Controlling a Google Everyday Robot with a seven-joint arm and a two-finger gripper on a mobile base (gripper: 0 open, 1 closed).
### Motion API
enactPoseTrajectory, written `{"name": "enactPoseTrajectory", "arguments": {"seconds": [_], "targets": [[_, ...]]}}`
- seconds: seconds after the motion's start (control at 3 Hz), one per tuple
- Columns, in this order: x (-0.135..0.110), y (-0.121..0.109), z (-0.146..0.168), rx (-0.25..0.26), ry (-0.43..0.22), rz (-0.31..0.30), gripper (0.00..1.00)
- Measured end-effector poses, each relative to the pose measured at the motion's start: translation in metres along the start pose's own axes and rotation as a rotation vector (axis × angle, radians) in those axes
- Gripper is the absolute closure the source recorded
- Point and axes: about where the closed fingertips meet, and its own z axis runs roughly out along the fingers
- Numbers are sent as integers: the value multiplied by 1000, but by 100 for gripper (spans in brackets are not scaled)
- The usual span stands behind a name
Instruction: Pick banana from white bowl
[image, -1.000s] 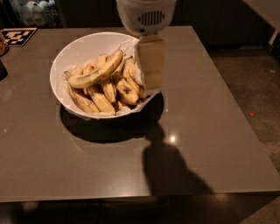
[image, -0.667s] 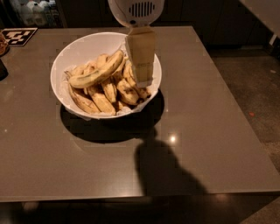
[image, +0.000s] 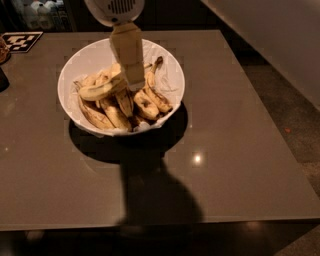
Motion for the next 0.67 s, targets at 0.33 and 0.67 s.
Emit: {"name": "enactPoseTrajectory", "arguments": {"seconds": [0.33, 0.67], "targets": [[-18, 2, 28, -60, -15, -41, 0], [-32, 12, 62, -146, -49, -55, 1]]}}
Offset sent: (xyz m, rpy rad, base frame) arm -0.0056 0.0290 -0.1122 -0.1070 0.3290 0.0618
